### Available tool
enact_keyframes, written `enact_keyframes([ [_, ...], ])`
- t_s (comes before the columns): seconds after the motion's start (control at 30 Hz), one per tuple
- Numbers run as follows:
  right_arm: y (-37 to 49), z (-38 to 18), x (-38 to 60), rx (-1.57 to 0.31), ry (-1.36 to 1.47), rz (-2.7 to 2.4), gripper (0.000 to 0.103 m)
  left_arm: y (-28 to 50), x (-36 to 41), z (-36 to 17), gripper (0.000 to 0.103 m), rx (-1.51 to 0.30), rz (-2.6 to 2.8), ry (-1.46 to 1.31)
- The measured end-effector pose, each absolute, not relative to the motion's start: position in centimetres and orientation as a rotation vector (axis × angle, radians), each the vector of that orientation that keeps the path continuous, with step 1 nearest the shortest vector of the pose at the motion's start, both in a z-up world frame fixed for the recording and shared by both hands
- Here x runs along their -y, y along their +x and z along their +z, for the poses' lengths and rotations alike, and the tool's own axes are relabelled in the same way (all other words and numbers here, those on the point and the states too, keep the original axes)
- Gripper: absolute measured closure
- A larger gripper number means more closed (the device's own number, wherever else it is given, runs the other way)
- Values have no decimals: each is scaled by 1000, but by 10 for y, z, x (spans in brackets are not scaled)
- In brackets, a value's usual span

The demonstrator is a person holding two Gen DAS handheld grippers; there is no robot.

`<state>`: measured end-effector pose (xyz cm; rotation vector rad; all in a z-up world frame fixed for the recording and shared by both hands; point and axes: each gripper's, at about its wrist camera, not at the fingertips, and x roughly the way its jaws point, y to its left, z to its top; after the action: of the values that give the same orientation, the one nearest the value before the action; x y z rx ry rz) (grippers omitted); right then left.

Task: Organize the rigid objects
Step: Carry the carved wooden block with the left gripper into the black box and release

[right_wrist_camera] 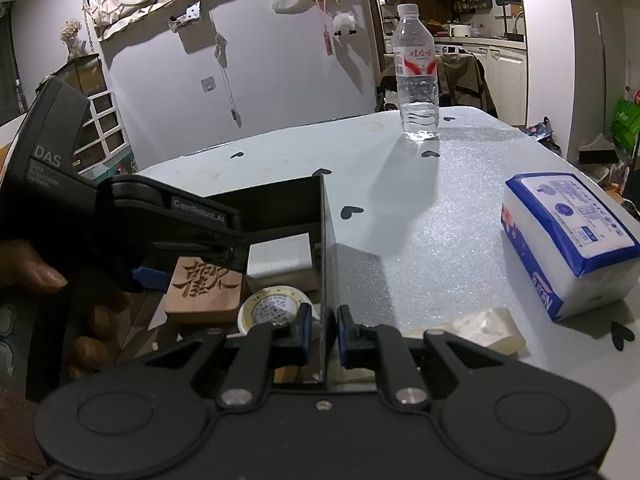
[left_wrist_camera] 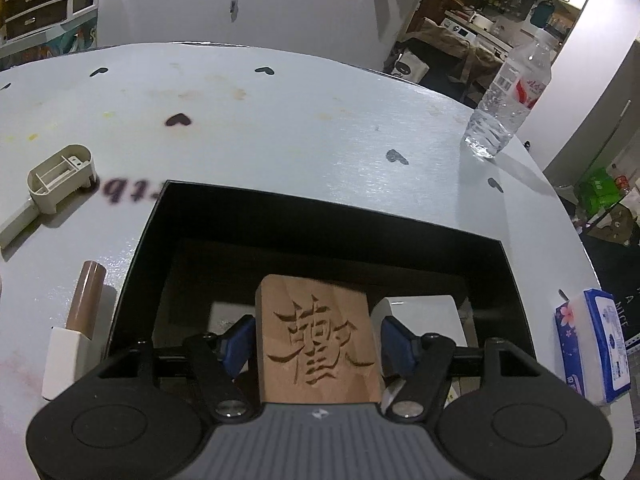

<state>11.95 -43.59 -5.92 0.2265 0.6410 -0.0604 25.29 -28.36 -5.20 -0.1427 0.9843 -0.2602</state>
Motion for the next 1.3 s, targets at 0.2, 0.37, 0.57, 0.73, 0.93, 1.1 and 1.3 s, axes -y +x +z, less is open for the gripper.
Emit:
enact_keyframes([
  [0.2, 121, -60, 435, -644, 224, -63, 89, 249, 282, -48, 34, -981, -287, -143],
  [0.37, 121, -60, 435, -645, 224, -65, 89, 244, 278, -44, 27, -978, -336, -167],
  [0.57, 122, -60, 434, -646, 218, -70, 89, 237, 279, -40, 19, -966, -384, -156],
  [0.73, 122, -60, 434, -647, 218, -71, 89, 233, 280, -33, 14, -937, -419, -148],
  [0.93, 122, -59, 433, -649, 214, -75, 90, 224, 277, -21, 6, -901, -442, -126],
  [1.1, 122, -59, 433, -649, 215, -79, 90, 214, 269, -7, 3, -841, -451, -94],
  [1.3, 122, -58, 432, -652, 213, -88, 90, 200, 252, 5, 0, -786, -477, -72],
])
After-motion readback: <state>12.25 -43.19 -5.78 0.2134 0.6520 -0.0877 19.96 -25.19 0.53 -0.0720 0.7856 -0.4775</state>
